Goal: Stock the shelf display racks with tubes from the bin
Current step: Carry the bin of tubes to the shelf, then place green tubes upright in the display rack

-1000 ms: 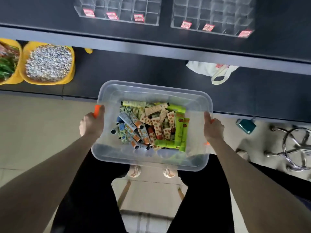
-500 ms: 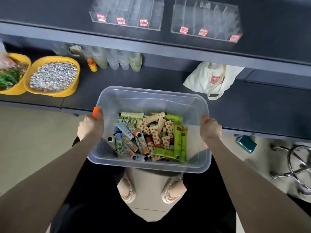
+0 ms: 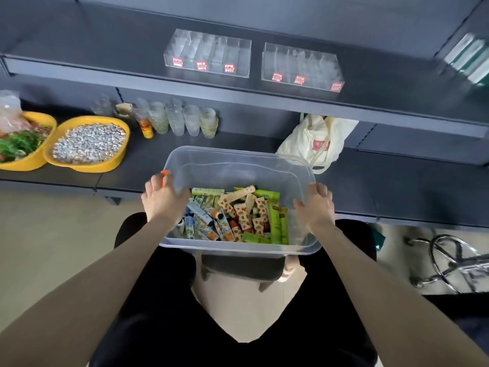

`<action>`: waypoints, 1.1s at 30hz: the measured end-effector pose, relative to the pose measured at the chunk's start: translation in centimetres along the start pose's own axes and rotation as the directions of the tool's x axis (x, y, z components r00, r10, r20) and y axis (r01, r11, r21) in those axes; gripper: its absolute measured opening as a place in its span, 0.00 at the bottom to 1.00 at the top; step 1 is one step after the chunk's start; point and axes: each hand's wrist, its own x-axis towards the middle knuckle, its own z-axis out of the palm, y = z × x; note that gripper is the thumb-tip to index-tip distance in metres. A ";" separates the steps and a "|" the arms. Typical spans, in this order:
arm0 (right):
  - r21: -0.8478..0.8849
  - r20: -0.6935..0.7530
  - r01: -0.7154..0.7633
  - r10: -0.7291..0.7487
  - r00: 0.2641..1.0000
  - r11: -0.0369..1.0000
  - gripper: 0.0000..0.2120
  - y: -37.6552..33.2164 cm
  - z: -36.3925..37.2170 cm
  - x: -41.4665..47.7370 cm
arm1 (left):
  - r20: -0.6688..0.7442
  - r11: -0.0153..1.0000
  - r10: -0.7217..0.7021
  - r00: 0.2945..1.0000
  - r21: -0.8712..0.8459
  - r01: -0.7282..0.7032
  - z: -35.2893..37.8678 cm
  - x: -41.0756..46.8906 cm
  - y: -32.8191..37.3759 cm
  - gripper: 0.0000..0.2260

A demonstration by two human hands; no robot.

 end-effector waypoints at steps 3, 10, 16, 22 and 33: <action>0.105 0.048 0.045 -0.051 0.998 0.993 0.17 -1.0 0.6 0.7 | 0.052 0.994 0.105 0.993 0.028 -0.107 0.6 -0.2 2.2 0.18; 0.286 0.208 -0.068 0.008 0.978 0.956 0.12 -1.2 4.5 3.1 | 0.380 0.980 0.163 0.911 -0.173 -0.104 5.5 -0.2 4.8 0.16; 0.318 0.325 -0.182 0.073 0.943 0.931 0.16 0.3 8.0 6.3 | 0.485 0.985 0.136 0.864 -0.161 -0.065 9.0 4.2 5.5 0.20; 0.348 0.432 -0.290 0.122 0.894 0.891 0.16 0.7 10.7 9.6 | 0.598 0.969 0.088 0.797 -0.235 0.069 13.1 7.9 7.3 0.21; 0.417 0.447 -0.376 0.173 0.878 0.827 0.21 0.2 12.4 10.1 | 0.672 0.965 0.147 0.726 -0.258 0.043 15.9 9.3 7.3 0.16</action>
